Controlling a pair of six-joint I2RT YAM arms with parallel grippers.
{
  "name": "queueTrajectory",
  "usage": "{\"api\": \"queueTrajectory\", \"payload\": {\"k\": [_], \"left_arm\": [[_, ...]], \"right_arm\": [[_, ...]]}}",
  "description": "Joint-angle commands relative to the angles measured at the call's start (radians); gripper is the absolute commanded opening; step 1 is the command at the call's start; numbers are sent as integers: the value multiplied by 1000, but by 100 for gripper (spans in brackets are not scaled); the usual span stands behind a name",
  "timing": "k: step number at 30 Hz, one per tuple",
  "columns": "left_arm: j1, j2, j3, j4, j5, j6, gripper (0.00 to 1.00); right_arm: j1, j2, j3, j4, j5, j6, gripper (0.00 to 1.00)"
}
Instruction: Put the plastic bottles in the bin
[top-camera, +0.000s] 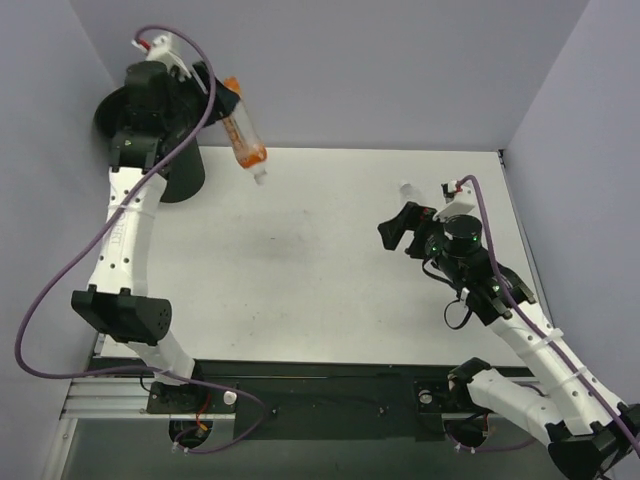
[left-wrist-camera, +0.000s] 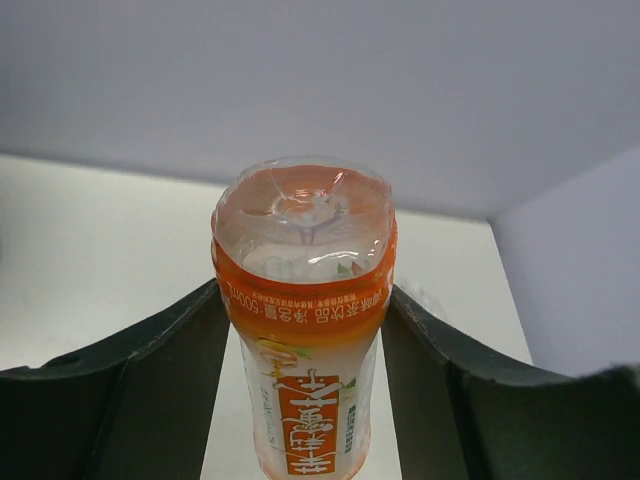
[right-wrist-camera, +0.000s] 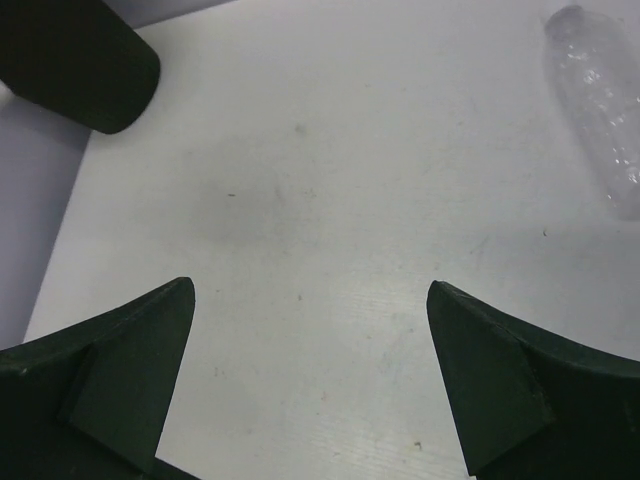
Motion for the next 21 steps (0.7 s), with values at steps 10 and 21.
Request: {"api": "queueTrajectory", "payload": {"k": [10,21], "left_arm": [[136,-17,1,662,-500,432,0],[222,100,28,886,-589,497,0]], "right_arm": [[-102,57,-107,-80,-14,35,95],[-173,154,-74,-69,-97,30,95]]}}
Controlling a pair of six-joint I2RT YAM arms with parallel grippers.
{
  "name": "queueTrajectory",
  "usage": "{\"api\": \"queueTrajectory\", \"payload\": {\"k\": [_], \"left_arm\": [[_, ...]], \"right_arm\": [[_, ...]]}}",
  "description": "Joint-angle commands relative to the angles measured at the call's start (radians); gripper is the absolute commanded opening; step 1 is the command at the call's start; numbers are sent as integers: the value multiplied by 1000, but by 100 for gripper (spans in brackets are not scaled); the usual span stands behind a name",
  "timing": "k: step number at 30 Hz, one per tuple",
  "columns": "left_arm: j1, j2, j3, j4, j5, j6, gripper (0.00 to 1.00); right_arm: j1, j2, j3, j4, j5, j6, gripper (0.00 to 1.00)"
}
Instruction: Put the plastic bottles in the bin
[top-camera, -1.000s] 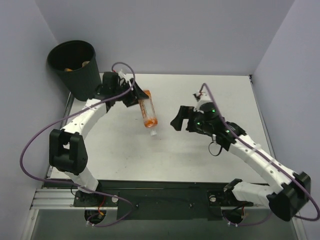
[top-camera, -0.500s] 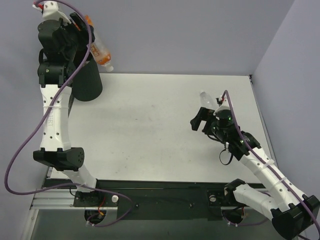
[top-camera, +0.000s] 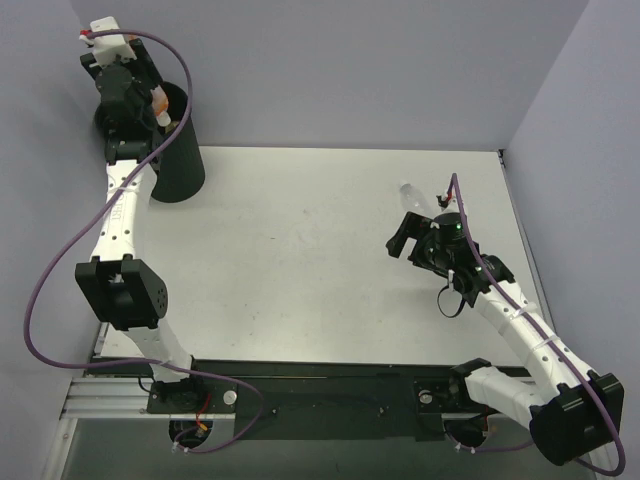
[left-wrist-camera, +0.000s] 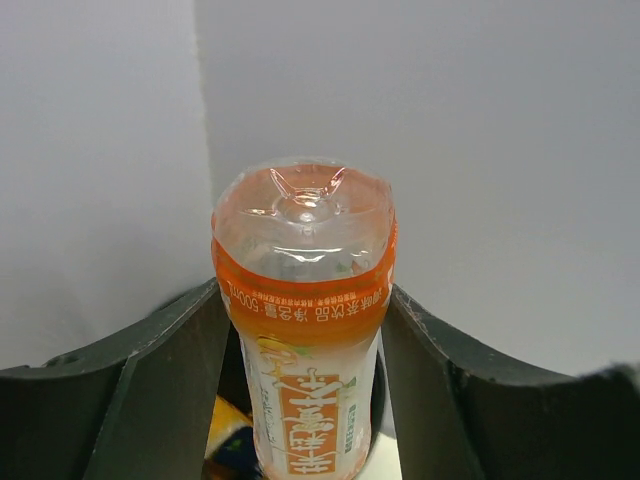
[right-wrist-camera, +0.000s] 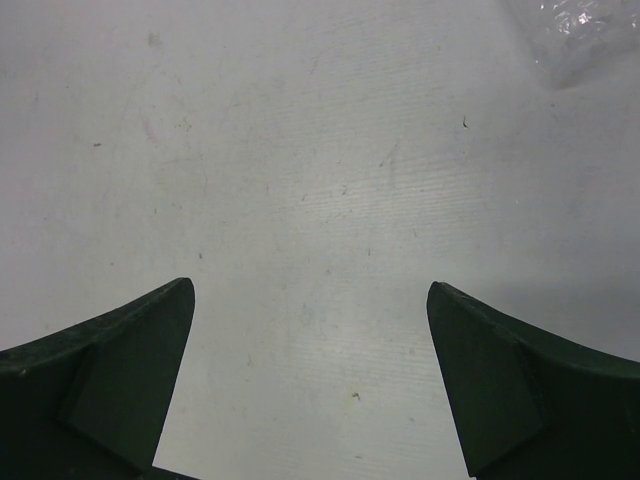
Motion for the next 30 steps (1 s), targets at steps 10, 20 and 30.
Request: {"api": "queueTrajectory", "payload": {"k": [10,20,30], "left_arm": [[77,103,145,164,-176,-50,78],[34,36,147,-107,-239,-133,91],[-265,-248,-268,-282,-462,29,94]], "right_arm": [[-18,108,52,40,-85,11,95],[-18,105,64,51,-117,26,95],[-3,265,239,32,-13,82,94]]}}
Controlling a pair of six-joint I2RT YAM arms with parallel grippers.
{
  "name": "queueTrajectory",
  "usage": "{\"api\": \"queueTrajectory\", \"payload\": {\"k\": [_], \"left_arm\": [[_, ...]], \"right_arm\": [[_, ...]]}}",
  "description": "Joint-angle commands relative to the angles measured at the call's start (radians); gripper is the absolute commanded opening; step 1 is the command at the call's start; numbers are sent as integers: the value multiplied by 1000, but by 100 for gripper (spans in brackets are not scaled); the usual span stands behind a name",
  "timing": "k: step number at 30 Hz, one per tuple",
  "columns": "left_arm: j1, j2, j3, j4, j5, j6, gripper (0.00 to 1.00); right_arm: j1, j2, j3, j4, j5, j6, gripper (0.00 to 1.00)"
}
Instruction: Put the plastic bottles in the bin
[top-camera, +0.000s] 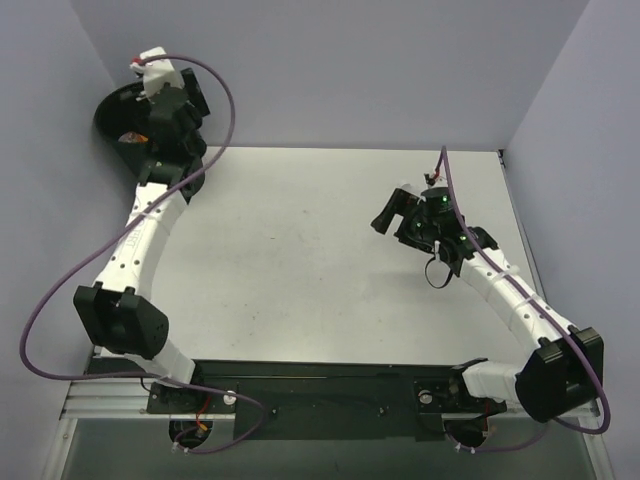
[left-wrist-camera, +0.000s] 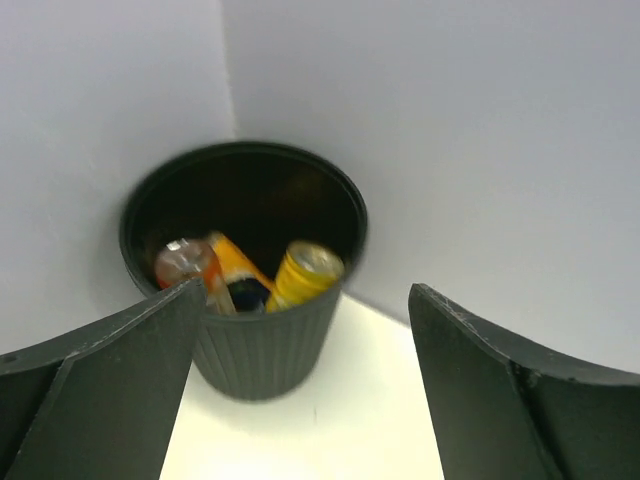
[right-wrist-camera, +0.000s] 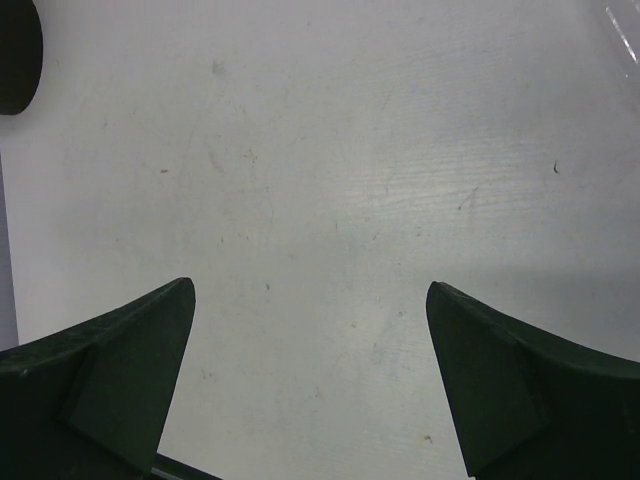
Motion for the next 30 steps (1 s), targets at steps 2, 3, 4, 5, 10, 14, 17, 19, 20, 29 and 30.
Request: {"api": "queueTrajectory", "payload": {"k": [2,3,4,5,10,14,17,19,20,29,30], "left_arm": [[-138,-155,-168,-246,-114,13,94],[-152,-170,-184,-288,-72,-15,95],[-168,-202,-217,-385,-45,-98,95],[-178,-216,-236,-461,22,-181,95],[-262,-356,-533,-498,323,-315,95],[-320,-443,-736,-454,462,-453,96],[-374,-517,-800,-495,490,-518,96],[-406,-580,-811,-550,489,-523,96],[-412,-603,-817,-567,476,-521,96],[-425,-1103,-1014,-715,387,-630,97],[-426,-1132,-1027,-733,377,-650,97]], "right_arm": [[9,76,138,-88,173,-17,94],[7,85,178,-113,201,-24,94],[7,111,193,-162,239,-25,94],[7,120,224,-181,262,-28,94],[4,211,340,-300,348,-51,94],[0,347,546,-435,347,-132,95],[-8,438,614,-449,387,-215,96],[-22,498,667,-474,436,-267,96],[-31,522,698,-481,460,-304,97],[-97,754,841,-600,551,-507,100],[-103,768,845,-601,531,-519,100]]}}
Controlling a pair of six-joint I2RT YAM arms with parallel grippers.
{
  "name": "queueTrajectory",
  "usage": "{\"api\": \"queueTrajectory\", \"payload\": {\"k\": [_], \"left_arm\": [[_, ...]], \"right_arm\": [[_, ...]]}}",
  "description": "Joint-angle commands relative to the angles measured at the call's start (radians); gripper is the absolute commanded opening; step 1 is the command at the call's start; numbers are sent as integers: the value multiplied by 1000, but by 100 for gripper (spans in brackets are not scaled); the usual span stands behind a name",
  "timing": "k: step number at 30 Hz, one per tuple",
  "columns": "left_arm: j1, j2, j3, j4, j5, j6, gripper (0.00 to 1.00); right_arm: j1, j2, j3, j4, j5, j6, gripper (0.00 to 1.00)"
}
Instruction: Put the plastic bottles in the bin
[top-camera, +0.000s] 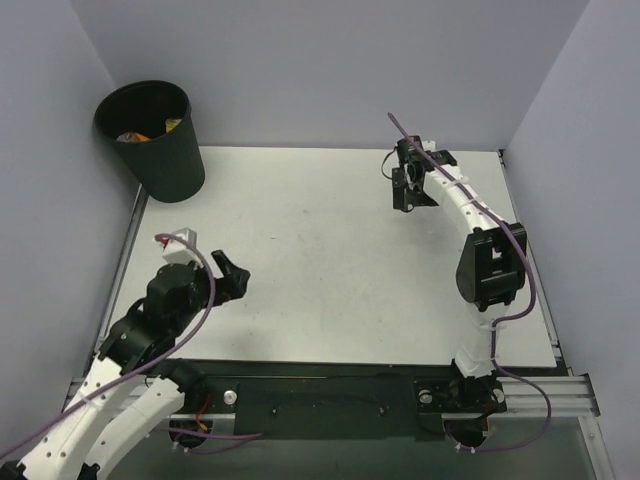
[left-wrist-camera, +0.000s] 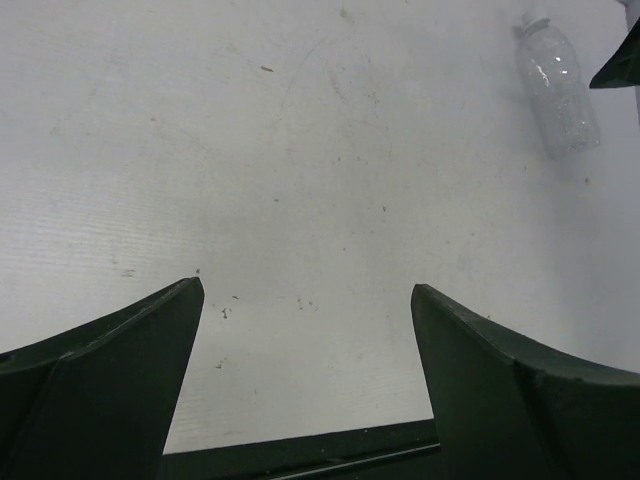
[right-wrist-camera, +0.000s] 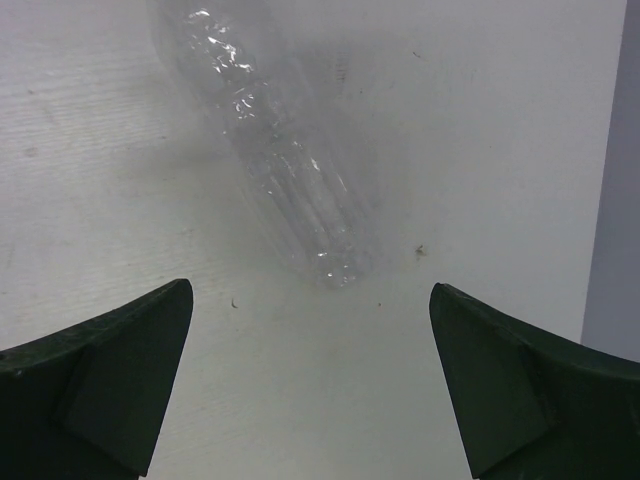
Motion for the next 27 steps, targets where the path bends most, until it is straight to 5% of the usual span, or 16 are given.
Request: {"api": "queueTrajectory", "payload": {"k": [1,5,18,27], "left_arm": [[-7,-182,-69,-108,-64,-106,97],[-5,-212,-20,-132,-33,-100,97],[-4,173,276,-358,-68,-69,97],[-1,274,469,-241,225,15,97]], "right_arm": [[-45,59,66,-100,-33,-112,99],[-100,147,138,-144,-144,-118,98],[-143,278,241,-206,-364,-63,88],[-144,259,137,-160,-413,-12,82]]}}
